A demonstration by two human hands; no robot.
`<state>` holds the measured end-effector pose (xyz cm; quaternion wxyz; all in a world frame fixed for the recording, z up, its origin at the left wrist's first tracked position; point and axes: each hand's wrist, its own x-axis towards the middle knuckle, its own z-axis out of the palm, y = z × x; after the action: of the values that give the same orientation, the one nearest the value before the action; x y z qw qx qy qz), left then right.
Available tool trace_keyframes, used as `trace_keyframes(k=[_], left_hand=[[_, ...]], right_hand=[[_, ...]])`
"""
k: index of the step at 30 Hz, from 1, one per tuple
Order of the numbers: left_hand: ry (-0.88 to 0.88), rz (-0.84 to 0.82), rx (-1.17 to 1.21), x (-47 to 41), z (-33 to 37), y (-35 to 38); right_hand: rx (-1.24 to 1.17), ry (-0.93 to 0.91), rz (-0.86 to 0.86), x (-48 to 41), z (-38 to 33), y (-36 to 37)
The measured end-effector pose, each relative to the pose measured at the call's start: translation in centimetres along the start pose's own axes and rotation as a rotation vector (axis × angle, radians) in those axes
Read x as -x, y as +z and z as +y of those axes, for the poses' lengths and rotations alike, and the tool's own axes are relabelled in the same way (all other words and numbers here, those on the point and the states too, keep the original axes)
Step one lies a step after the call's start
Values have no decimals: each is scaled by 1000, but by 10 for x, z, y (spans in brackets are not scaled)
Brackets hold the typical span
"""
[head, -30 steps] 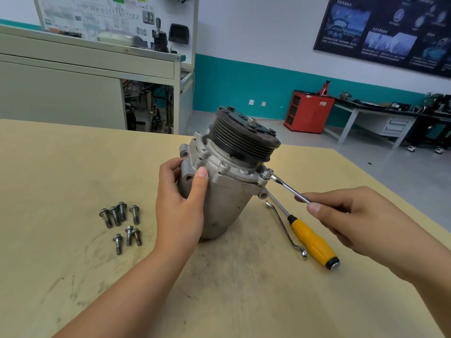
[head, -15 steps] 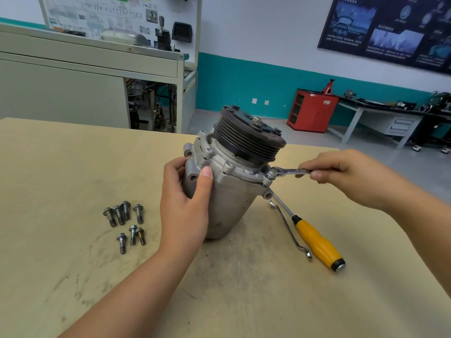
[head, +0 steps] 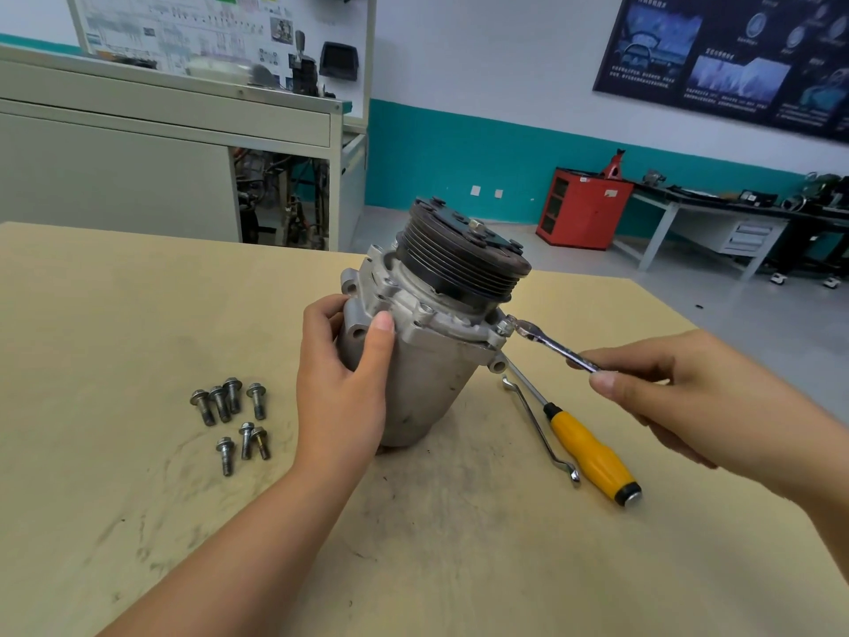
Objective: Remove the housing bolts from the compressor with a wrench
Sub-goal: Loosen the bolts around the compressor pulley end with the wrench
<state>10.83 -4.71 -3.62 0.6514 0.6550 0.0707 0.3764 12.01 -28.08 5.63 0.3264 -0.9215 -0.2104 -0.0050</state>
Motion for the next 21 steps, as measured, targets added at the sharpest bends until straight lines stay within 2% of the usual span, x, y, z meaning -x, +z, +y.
trace_keyframes(k=[12, 17, 21], left_hand=[[-15, -7, -4, 0, 2, 0], [-10, -6, -11, 1, 2, 0], [-2, -4, -20, 1, 2, 1]], right_hand=[[205, 31, -53, 4, -16, 12], [205, 57, -86, -4, -19, 5], [290, 42, -27, -21, -14, -6]])
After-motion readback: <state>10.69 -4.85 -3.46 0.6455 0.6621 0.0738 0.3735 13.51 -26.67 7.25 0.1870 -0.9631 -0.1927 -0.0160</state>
